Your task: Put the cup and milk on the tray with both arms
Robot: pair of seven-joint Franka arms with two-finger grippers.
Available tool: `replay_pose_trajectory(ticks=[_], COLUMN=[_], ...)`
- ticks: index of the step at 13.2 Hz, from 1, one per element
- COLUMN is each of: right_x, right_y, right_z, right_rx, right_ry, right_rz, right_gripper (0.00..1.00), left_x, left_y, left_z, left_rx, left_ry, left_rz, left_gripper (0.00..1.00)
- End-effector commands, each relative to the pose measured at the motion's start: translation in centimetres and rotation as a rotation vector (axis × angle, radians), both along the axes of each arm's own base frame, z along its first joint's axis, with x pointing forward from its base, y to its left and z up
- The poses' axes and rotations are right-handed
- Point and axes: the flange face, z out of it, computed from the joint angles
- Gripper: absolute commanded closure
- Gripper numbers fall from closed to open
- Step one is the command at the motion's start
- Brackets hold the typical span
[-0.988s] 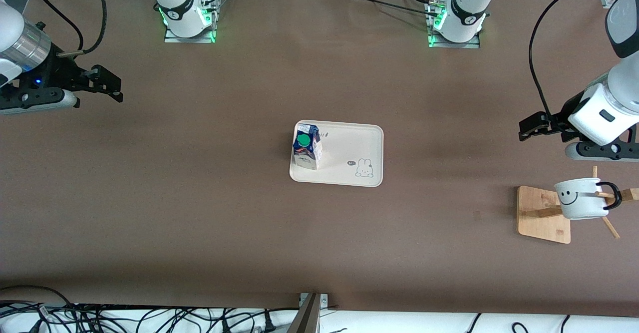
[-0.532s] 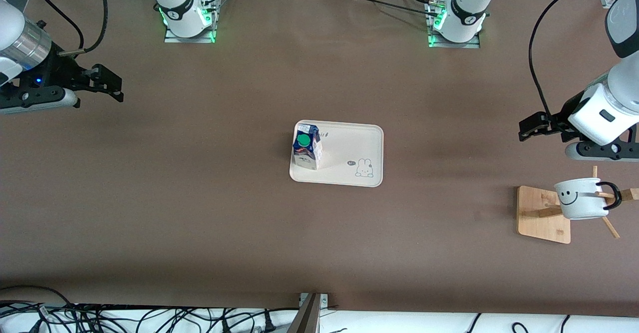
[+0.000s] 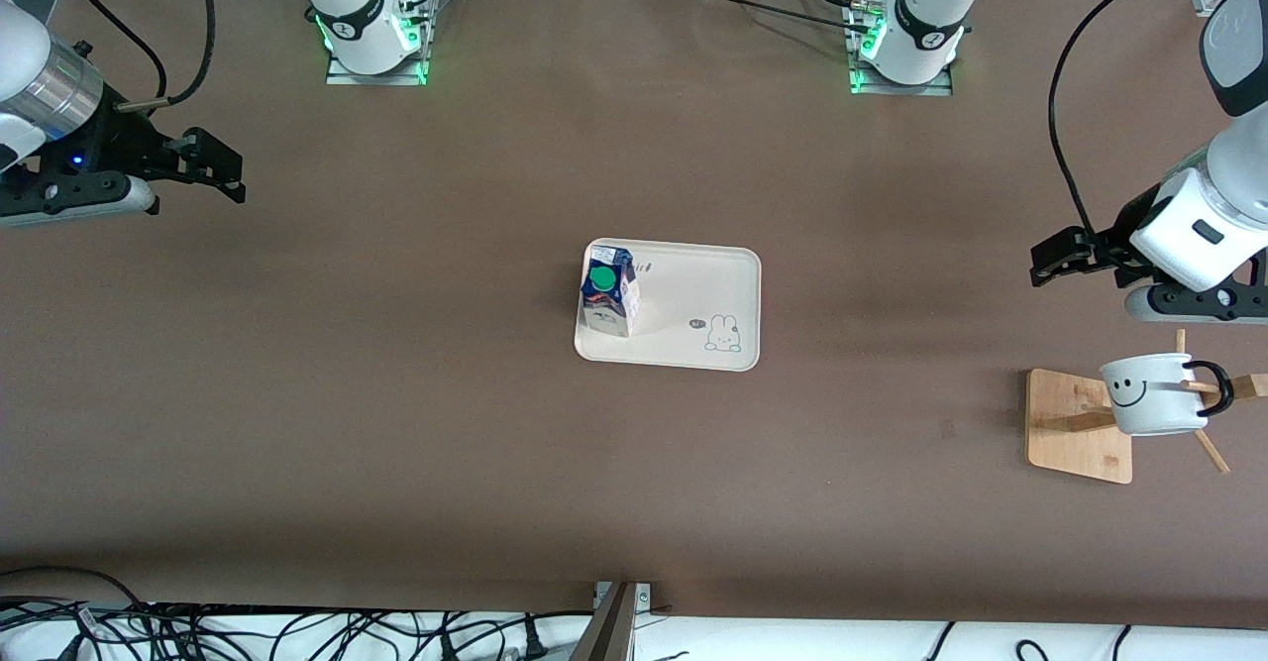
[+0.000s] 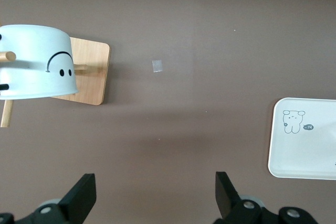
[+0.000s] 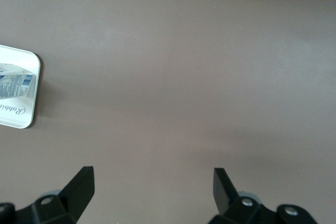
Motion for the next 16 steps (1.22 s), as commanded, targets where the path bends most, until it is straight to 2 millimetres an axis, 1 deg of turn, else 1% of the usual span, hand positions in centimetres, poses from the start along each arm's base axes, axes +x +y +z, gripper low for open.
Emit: replay_pose_trajectory(ticks=[1, 3, 6, 7, 8, 9, 11, 12, 13, 14, 15, 16], right_x=[0.4, 0.4, 0.0, -0.5, -0.6, -0.5, -0.5, -0.5, -0.4, -0.3, -0.2, -0.2], right_y=[-0.2, 0.3, 0.2, 0.3, 0.3, 0.3, 0.3, 0.4, 0.4, 0.4, 0.3, 0.4], right_z=[0.5, 1.0, 0.8, 0.6, 0.6, 0.6, 0.6, 0.6, 0.7, 1.0, 1.0, 1.0], right_rx=[-0.013, -0.012, -0.013, -0.017, -0.018, -0.018, -0.018, -0.014, -0.012, -0.013, -0.013, -0.010], right_ry=[-0.010, -0.017, 0.012, 0.051, 0.057, 0.056, 0.054, 0.053, 0.049, 0.038, 0.038, 0.037], right_rz=[0.011, 0.018, 0.014, 0.009, 0.012, 0.020, 0.022, 0.021, 0.021, 0.021, 0.020, 0.020], right_gripper=[0.00, 0.00, 0.00, 0.00, 0.00, 0.00, 0.00, 0.00, 0.00, 0.00, 0.00, 0.00], left_x=[0.4, 0.4, 0.4, 0.1, 0.0, -0.1, 0.0, 0.4, 0.5, -0.1, -1.5, -2.6], left_y=[-0.2, -0.2, -0.2, -0.1, 0.0, 0.3, 0.6, 0.8, 0.6, 0.7, 0.7, 1.1], left_z=[0.4, 0.3, 0.4, 0.2, -0.2, -0.2, -0.2, -0.1, -0.6, -0.4, -1.0, -1.6], left_rx=[-0.015, -0.015, -0.013, -0.013, -0.012, -0.013, -0.013, -0.014, -0.014, -0.005, -0.003, -0.005], left_ry=[-0.014, -0.011, -0.012, -0.006, 0.004, 0.003, -0.005, -0.032, -0.051, -0.068, -0.102, -0.170], left_rz=[0.005, 0.005, -0.005, -0.008, -0.008, -0.002, 0.003, 0.007, 0.004, 0.001, 0.001, 0.006], left_gripper=[0.00, 0.00, 0.00, 0.00, 0.00, 0.00, 0.00, 0.00, 0.00, 0.00, 0.00, 0.00])
